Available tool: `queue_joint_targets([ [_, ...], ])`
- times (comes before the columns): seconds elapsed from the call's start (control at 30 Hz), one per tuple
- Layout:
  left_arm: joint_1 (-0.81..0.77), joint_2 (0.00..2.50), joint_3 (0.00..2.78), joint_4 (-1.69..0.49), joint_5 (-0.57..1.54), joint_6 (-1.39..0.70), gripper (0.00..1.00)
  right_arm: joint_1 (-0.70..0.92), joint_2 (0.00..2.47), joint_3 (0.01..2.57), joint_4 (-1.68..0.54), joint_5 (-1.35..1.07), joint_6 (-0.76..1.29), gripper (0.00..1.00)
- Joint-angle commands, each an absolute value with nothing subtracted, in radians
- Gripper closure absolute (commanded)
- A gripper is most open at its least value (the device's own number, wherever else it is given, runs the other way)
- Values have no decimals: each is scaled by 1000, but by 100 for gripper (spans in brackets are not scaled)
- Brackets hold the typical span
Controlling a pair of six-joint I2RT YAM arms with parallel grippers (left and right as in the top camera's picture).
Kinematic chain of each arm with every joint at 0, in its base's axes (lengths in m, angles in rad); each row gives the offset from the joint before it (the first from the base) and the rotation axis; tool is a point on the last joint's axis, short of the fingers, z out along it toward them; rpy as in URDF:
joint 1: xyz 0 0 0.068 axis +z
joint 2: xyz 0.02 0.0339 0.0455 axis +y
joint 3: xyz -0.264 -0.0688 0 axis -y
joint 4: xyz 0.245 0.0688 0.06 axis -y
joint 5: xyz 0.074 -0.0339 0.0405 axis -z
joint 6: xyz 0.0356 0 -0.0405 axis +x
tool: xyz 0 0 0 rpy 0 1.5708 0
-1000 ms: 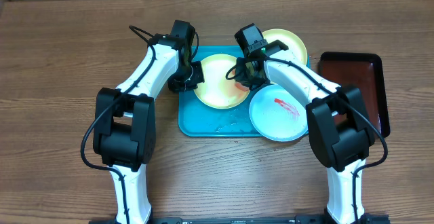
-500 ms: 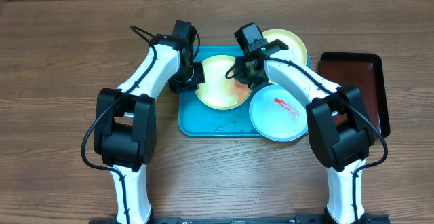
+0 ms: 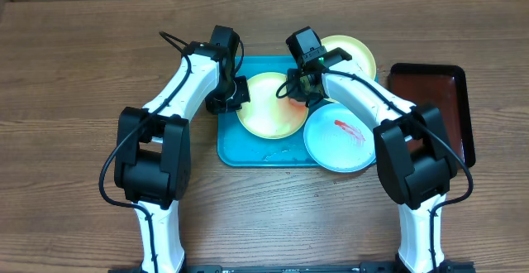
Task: Clean dirty plates on tray and stack at the side
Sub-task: 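Scrub the yellow plate with the sponge while left gripper holds it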
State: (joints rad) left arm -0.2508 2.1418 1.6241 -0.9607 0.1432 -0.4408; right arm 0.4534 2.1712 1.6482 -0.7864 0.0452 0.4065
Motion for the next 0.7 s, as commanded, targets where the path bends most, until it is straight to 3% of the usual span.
queue_joint_targets([
  [0.0, -247, 2158, 1638, -960, 123, -429, 96, 451, 2180, 1647, -842, -1, 393, 96],
  [0.3, -247, 2158, 1638, -959, 124, -429, 96, 457, 2180, 1647, -926, -213, 445, 96],
  [0.67, -223, 2158, 1638, -886, 124, -477, 96, 513, 2180, 1647, -919, -261, 440, 96],
])
